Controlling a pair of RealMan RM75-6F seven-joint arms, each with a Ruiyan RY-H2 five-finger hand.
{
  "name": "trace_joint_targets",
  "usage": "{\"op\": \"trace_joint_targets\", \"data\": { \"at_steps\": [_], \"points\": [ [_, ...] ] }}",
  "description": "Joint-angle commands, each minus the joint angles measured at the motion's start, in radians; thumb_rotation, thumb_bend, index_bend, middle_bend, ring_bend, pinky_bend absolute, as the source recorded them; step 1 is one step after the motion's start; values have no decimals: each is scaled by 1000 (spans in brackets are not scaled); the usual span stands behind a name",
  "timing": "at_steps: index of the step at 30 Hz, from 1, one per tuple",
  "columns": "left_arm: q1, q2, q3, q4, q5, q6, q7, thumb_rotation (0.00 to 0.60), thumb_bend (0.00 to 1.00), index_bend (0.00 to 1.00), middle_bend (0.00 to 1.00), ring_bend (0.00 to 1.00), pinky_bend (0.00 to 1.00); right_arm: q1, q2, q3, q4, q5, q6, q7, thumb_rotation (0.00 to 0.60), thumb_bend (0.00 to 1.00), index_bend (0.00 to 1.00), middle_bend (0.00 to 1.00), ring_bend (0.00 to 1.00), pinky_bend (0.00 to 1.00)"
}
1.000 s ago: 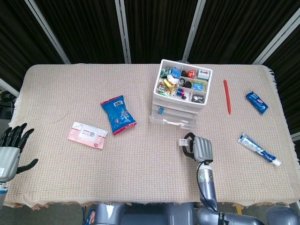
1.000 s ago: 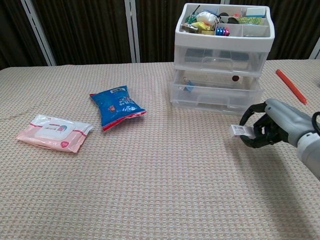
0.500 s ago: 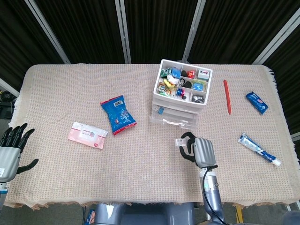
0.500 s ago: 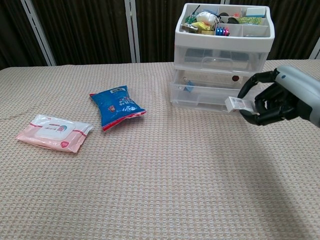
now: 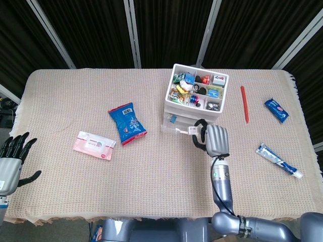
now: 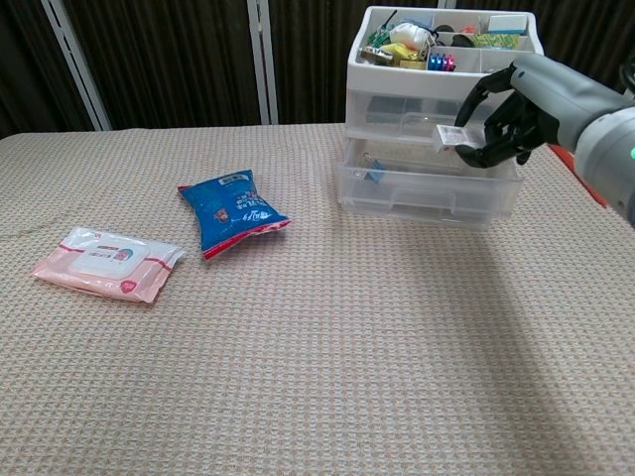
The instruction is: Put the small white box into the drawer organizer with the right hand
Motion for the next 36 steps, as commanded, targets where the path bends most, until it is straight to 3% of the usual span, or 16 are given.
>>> {"op": "trace_joint_targets", "data": {
  "at_steps": [1, 8, 11, 15, 19, 29, 32, 36],
  "points": [
    [-1, 1, 1, -2, -1, -2, -3, 600, 201, 115, 0, 0, 0, 36, -26, 35, 61, 38, -20, -20, 600, 334, 668, 799, 768, 576],
    [-1, 4, 2, -4, 0, -4, -9, 600, 201, 114, 0, 0, 0, 62, -67, 52, 161, 58, -25, -2, 600, 288, 659, 799, 768, 576],
    [-1, 3, 2, -4, 1, -4, -9, 600, 201, 114, 0, 0, 0, 67, -86, 48, 205, 42, -14, 19, 600, 252, 607, 799, 768, 576],
    [-1, 3, 3, -5, 2, -3, -9, 600, 201, 114, 0, 0, 0, 64, -105, 35, 241, 11, 7, 54, 600, 192, 455, 799, 768, 576],
    [0, 3, 3, -7, 1, -4, -8, 600, 201, 114, 0, 0, 0, 57, -115, 27, 253, -8, 19, 80, 600, 172, 383, 799, 767, 576],
    [0, 4, 3, -9, 0, -6, -6, 600, 201, 114, 0, 0, 0, 28, -116, 0, 243, -41, 45, 114, 600, 169, 346, 793, 767, 576],
    [0, 3, 3, -9, 1, -3, -6, 600, 201, 114, 0, 0, 0, 10, -105, -18, 214, -69, 61, 133, 600, 169, 345, 744, 728, 575],
    [-1, 3, 3, -7, 0, -5, -5, 600, 201, 114, 0, 0, 0, -16, -69, -91, 179, -190, 91, 174, 600, 169, 349, 597, 574, 550]
  ]
}}
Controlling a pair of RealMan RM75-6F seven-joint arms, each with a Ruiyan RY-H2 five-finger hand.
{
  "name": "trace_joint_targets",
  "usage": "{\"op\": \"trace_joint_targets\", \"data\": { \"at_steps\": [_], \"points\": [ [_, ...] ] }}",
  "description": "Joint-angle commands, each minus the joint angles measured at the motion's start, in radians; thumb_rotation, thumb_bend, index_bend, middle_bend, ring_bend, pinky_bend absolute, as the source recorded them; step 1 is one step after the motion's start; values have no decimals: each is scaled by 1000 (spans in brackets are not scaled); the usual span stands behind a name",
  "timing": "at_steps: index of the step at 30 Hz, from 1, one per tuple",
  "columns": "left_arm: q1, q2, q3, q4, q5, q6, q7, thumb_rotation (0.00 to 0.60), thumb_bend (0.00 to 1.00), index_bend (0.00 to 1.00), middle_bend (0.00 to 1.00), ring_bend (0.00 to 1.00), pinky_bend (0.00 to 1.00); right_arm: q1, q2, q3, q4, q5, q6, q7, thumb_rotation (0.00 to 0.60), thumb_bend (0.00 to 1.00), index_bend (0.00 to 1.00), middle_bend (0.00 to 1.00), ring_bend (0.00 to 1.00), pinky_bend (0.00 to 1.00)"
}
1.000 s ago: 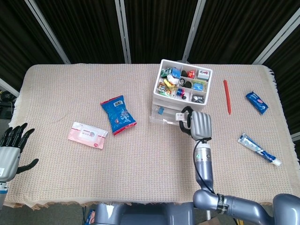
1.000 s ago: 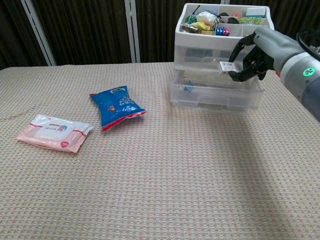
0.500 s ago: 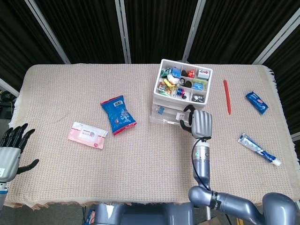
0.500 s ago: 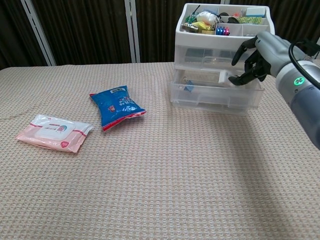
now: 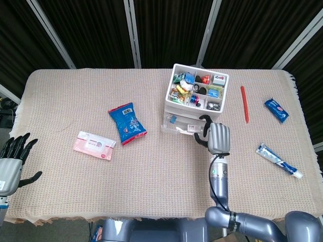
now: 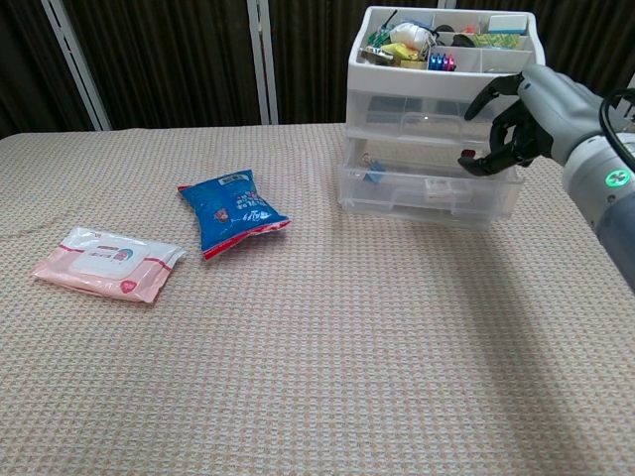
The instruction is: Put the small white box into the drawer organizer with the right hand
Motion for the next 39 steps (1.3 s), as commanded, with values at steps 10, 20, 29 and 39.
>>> {"op": "trace_joint_targets", "data": {
  "at_steps": [10, 20, 29, 39],
  "points": [
    [3, -8, -4, 8, 8, 18, -1, 600, 201, 111, 0, 0, 0, -50, 165, -315, 89, -490, 66, 4, 600, 233, 306, 178, 24, 99],
    [6, -18, -8, 24, 24, 40, -16, 600, 200, 95, 0, 0, 0, -57, 193, -413, 249, -576, -23, -245, 600, 301, 166, 4, 0, 0],
    [8, -25, -11, 43, 42, 66, -46, 600, 201, 86, 0, 0, 0, -43, 94, -406, 397, -605, -72, -351, 600, 301, 128, 0, 0, 0],
    [8, -26, -13, 55, 48, 72, -71, 600, 201, 82, 0, 0, 0, -43, 6, -418, 523, -666, -53, -415, 600, 301, 127, 0, 0, 0]
  ]
}}
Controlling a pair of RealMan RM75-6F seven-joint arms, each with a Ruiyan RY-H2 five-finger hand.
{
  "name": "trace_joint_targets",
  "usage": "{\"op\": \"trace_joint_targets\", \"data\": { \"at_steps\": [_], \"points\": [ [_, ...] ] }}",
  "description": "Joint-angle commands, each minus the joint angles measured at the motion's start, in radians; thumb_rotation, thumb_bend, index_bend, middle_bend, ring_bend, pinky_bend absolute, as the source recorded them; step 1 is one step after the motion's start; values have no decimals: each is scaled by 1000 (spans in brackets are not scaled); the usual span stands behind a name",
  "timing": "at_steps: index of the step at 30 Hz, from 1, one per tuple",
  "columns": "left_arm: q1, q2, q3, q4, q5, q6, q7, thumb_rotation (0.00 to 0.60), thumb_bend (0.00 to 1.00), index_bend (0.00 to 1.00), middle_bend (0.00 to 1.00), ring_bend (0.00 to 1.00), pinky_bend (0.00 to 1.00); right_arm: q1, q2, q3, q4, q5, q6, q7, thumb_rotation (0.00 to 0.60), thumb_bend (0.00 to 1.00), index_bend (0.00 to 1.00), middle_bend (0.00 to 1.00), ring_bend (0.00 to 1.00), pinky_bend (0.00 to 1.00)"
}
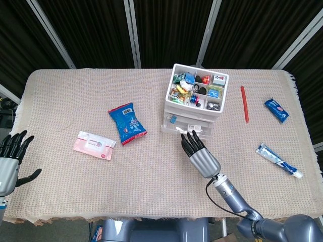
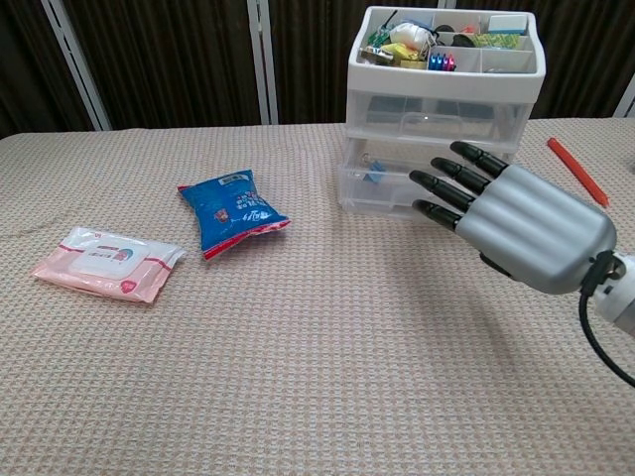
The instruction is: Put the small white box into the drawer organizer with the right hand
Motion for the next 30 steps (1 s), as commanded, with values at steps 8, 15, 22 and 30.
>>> {"op": "trace_joint_targets", "data": {
  "at_steps": [8, 15, 22, 30],
  "points": [
    [0, -4, -1, 2, 2, 5, -3, 600, 200, 82, 0, 0, 0, 10, -62, -8, 103, -41, -24, -29, 600, 301, 127, 0, 0, 0],
    [1, -5, -2, 1, -2, 2, 1, 600, 201, 82, 0, 0, 0, 22, -92, 6, 141, -35, -57, -35, 600, 302, 127, 0, 0, 0],
    [-1, -5, -2, -3, -7, -5, 5, 600, 202, 82, 0, 0, 0, 44, -127, 45, 186, -8, -90, -35, 600, 301, 127, 0, 0, 0],
    [-1, -3, -2, -8, -13, -10, 5, 600, 201, 82, 0, 0, 0, 61, -146, 77, 230, 17, -114, -53, 600, 301, 129, 0, 0, 0]
  ]
}}
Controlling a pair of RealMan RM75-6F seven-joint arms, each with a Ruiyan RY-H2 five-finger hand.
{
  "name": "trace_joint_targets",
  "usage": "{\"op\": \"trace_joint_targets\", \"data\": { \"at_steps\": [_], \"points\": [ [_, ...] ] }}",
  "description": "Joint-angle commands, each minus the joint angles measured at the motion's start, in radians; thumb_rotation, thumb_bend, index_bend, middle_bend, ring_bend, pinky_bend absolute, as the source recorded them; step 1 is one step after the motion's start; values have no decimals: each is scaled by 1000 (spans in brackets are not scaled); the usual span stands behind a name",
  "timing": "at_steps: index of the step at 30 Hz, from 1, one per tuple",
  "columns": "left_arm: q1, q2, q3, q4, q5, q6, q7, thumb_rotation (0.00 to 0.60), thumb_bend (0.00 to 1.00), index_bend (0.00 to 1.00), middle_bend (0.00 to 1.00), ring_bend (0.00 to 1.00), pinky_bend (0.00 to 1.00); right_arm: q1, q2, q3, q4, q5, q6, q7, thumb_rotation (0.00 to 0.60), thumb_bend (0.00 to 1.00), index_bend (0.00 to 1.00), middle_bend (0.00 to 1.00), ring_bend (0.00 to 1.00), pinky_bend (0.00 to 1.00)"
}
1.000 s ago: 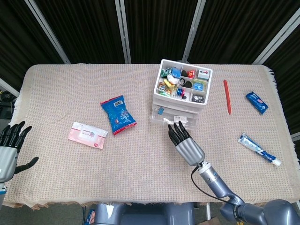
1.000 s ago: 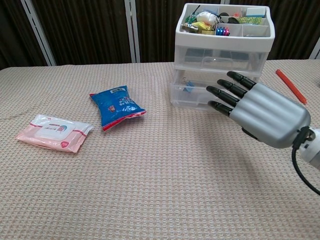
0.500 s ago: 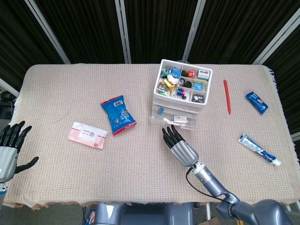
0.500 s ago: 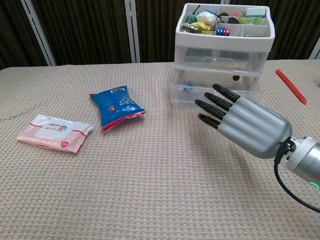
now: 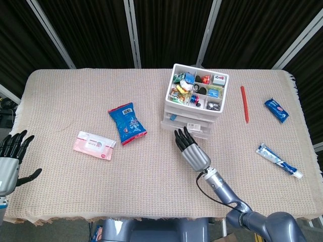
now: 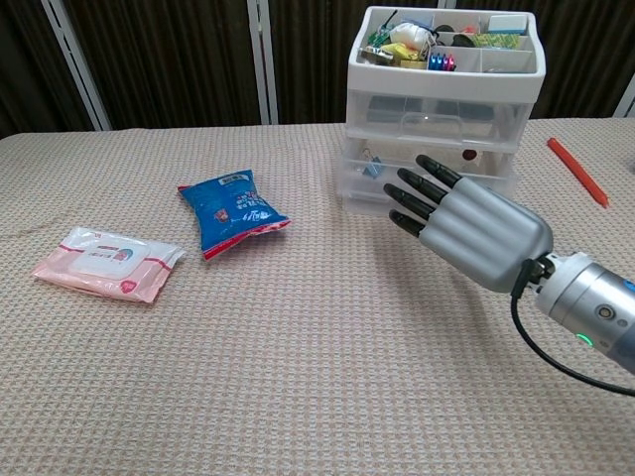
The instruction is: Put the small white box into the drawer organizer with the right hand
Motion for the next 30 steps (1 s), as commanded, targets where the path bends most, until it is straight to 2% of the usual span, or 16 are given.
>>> {"op": "trace_joint_targets", "data": {
  "at_steps": [1, 18, 30],
  "points": [
    [0, 0, 0, -1, 0, 0, 0, 600, 202, 82, 0, 0, 0, 1, -3, 12, 10, 13, -5, -6, 600, 301, 129, 0, 0, 0],
    [0, 1, 0, -7, -3, -3, 4, 600, 201, 83, 0, 0, 0, -26, 24, 55, 18, 91, -30, -30, 600, 301, 137, 0, 0, 0],
    [0, -1, 1, -6, 0, -1, 4, 600, 202, 85, 0, 0, 0, -47, 38, 54, 3, 117, -31, -28, 600, 301, 138, 0, 0, 0]
  ]
}}
